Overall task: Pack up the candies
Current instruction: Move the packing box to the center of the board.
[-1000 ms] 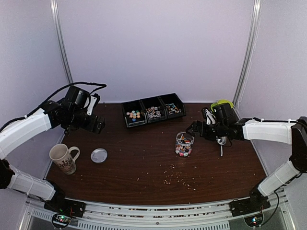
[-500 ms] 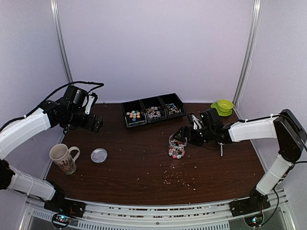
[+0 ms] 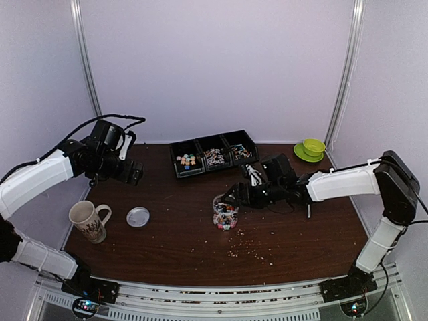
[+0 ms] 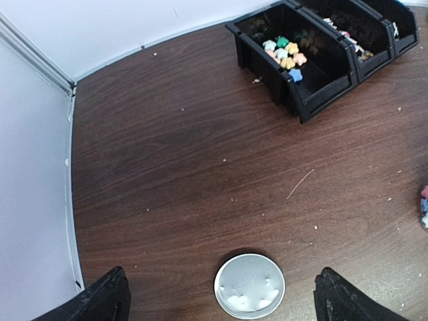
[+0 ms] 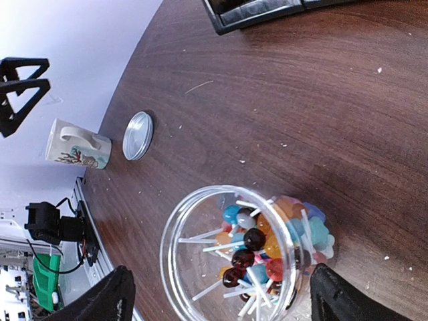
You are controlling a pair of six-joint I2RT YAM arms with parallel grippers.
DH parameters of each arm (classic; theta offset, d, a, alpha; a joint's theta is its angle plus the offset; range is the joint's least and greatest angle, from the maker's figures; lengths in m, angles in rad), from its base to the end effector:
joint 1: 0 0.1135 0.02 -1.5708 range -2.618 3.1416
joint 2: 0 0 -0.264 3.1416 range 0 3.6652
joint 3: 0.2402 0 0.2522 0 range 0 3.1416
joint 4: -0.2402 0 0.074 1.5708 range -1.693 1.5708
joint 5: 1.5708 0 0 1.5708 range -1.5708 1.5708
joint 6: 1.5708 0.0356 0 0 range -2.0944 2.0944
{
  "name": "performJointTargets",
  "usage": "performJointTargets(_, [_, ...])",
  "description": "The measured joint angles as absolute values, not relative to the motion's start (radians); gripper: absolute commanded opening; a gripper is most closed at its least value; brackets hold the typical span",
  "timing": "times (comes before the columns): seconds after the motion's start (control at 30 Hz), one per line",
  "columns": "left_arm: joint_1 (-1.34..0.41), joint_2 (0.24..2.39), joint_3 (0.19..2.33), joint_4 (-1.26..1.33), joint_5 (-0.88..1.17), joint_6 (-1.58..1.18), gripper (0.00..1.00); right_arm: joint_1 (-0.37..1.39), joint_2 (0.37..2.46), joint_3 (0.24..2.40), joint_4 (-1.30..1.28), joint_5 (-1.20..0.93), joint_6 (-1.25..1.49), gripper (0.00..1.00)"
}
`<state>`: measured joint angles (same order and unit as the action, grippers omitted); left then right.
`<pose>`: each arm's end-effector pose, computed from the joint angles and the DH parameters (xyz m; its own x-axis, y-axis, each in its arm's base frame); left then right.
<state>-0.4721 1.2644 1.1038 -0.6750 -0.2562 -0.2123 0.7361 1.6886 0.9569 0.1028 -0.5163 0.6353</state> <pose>0.2397 -0.1123 0.3048 -0.7065 0.1319 -0.6953 0.1429 0.9888 0.0424 0.2537 0.2536 0.1949 -0.8730 -0.0945 -0.4786 -0.4494 0.5374 0.7136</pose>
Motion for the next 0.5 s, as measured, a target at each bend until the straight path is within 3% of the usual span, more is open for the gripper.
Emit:
performJointTargets(0.3, [-0.489, 1.415, 1.131, -0.750, -0.280, -0.223, 0.98, 0.743, 1.500, 0.964, -0.102, -0.431, 0.490, 0.97])
performJointTargets(0.5, [-0.632, 1.450, 1.150, -0.816, -0.335, -0.287, 0.98, 0.743, 1.306, 0.950, -0.228, -0.311, 0.393, 0.96])
